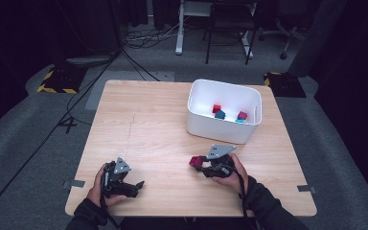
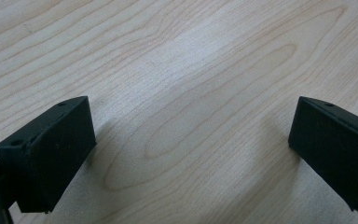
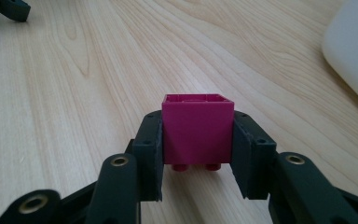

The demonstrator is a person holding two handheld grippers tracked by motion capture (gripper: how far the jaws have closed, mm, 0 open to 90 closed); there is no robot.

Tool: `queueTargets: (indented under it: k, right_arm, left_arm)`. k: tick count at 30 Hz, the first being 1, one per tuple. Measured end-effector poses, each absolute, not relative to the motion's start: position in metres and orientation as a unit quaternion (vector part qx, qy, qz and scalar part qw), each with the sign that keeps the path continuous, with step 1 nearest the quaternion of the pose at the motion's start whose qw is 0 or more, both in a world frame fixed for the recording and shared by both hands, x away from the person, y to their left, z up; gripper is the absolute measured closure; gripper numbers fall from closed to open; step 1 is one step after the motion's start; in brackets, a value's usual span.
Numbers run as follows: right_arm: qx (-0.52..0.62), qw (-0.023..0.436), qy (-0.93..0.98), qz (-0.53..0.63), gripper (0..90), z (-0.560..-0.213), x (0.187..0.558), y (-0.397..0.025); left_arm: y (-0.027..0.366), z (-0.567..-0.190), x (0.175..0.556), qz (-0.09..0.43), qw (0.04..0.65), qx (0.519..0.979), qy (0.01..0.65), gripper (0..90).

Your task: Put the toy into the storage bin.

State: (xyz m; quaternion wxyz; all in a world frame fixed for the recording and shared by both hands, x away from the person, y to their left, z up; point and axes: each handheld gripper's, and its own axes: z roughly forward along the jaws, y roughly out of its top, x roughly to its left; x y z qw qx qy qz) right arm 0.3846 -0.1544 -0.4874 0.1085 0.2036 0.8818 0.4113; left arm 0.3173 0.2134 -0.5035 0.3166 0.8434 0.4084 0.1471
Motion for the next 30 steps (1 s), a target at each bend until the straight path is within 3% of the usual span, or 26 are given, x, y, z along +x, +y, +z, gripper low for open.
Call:
queueTargets:
  k: [30]
  right_arm:
    - [0.232,0.158,0.867,0.413,59.2,-0.451,0.366,-0.22]
  left_arm:
    - [0.214,-0.504,0.317,0.147,0.316,0.844,0.407,0.6]
